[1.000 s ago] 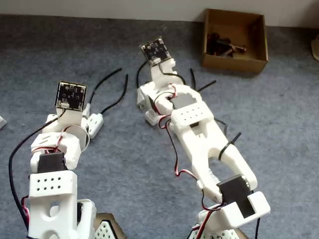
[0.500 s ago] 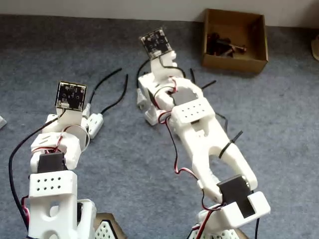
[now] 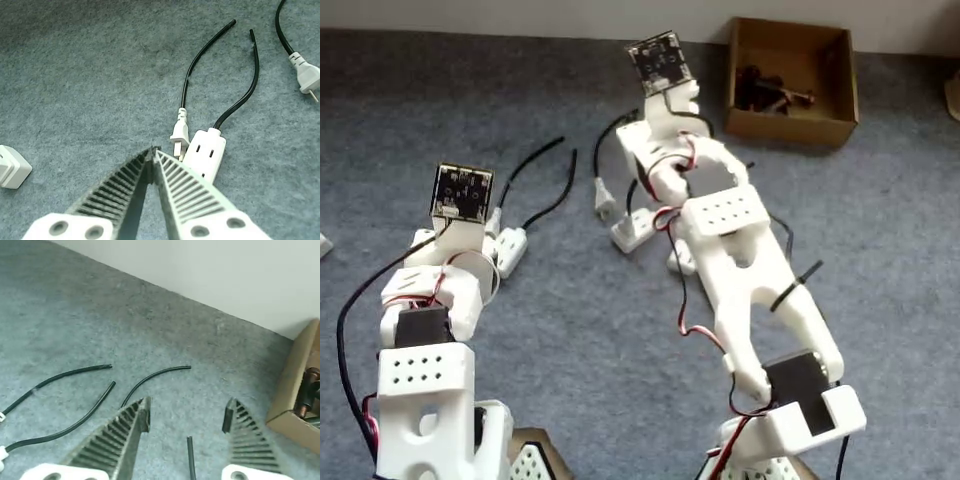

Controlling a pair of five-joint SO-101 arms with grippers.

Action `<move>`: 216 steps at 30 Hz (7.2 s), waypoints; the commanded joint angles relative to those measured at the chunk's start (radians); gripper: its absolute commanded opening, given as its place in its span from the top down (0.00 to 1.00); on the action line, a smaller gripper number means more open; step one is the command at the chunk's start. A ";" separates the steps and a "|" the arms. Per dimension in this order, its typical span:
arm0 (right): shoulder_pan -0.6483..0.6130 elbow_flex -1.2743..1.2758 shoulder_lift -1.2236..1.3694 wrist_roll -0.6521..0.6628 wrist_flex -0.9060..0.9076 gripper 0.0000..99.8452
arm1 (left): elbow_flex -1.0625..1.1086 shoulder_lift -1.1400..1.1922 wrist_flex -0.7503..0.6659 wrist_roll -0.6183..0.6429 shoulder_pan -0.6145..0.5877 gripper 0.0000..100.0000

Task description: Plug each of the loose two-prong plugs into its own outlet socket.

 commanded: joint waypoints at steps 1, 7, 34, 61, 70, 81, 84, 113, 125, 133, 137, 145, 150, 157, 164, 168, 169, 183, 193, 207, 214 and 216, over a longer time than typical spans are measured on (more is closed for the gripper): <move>0.022 -0.058 -0.096 -0.011 0.004 0.77 | -0.008 -0.013 -0.020 0.006 0.021 1.00; 0.019 -0.054 -0.200 -0.058 0.004 0.77 | -0.008 -0.013 -0.020 0.006 0.021 1.00; 0.283 -0.087 -0.496 -0.199 0.627 0.77 | -0.018 -0.012 0.002 -0.031 0.027 0.99; 0.331 0.931 -1.087 -0.198 0.509 0.95 | -0.271 -0.008 0.232 -0.305 0.294 0.73; 0.424 1.055 -1.365 -0.141 0.608 0.99 | -0.575 0.384 0.390 -0.304 0.380 0.72; 0.478 1.277 -1.472 -0.069 0.553 0.99 | -0.928 0.699 0.601 -0.304 0.470 0.71; 0.478 1.287 -1.495 -0.049 0.550 0.99 | -0.958 0.727 0.606 -0.302 0.492 0.68; 0.381 1.330 -1.523 -0.044 0.556 0.99 | -0.951 0.803 0.638 -0.304 0.507 0.67; 0.381 1.362 -1.523 -0.043 0.550 0.99 | -0.951 0.843 0.595 -0.328 0.509 0.67; 0.380 1.365 -1.523 -0.043 0.550 0.99 | -0.958 0.941 0.514 -0.327 0.530 0.67; 0.380 1.366 -1.523 -0.043 0.549 0.99 | -0.960 0.946 0.499 -0.327 0.562 0.67; 0.380 1.395 -1.523 -0.043 0.503 0.99 | -0.958 0.951 0.465 -0.327 0.582 0.67; 0.380 1.397 -1.523 -0.043 0.503 0.99 | -0.958 0.951 0.428 -0.327 0.579 0.67; 0.380 1.400 -1.523 -0.043 0.503 0.99 | -0.958 0.951 0.430 -0.328 0.578 0.67; 0.380 1.402 -1.523 -0.043 0.503 0.99 | -0.949 0.952 0.373 -0.330 0.579 0.67; 0.380 1.402 -1.523 -0.043 0.501 0.99 | -0.949 0.952 0.373 -0.331 0.576 0.67; 0.380 1.402 -1.523 -0.043 0.501 0.99 | -0.949 0.952 0.374 -0.331 0.576 0.67; 0.380 1.402 -1.523 -0.043 0.501 0.99 | -0.949 0.952 0.374 -0.333 0.575 0.67; 0.380 1.403 -1.523 -0.043 0.499 0.99 | -0.906 0.952 0.341 -0.333 0.538 0.67; 0.380 1.405 -1.523 -0.043 0.472 0.99 | -0.885 0.952 0.322 -0.330 0.533 0.67; 0.380 1.405 -1.523 -0.043 0.472 0.99 | -0.909 0.952 0.321 -0.331 0.532 0.67; 0.380 1.405 -1.523 -0.043 0.472 0.99 | -0.911 0.952 0.319 -0.333 0.530 0.67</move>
